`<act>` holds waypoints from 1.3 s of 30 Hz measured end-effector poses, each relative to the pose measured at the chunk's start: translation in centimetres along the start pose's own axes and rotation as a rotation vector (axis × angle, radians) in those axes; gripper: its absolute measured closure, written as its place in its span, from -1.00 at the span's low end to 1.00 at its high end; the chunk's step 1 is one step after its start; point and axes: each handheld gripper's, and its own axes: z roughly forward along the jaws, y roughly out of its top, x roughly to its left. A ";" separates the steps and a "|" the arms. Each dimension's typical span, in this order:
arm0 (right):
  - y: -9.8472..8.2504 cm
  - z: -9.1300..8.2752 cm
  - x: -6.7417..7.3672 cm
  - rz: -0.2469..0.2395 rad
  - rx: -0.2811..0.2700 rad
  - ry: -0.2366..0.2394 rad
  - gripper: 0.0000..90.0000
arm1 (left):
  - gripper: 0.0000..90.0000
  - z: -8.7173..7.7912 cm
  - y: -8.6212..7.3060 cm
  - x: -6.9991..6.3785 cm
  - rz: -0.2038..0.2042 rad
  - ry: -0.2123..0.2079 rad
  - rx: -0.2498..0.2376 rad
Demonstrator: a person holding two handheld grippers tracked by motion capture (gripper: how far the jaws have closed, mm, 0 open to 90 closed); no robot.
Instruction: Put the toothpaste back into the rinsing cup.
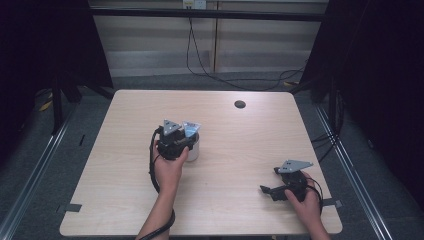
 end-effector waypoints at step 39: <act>0.0 0.1 0.0 -0.001 0.000 0.000 -0.78 | -0.31 -0.3 0.7 0.3 0.013 0.030 0.005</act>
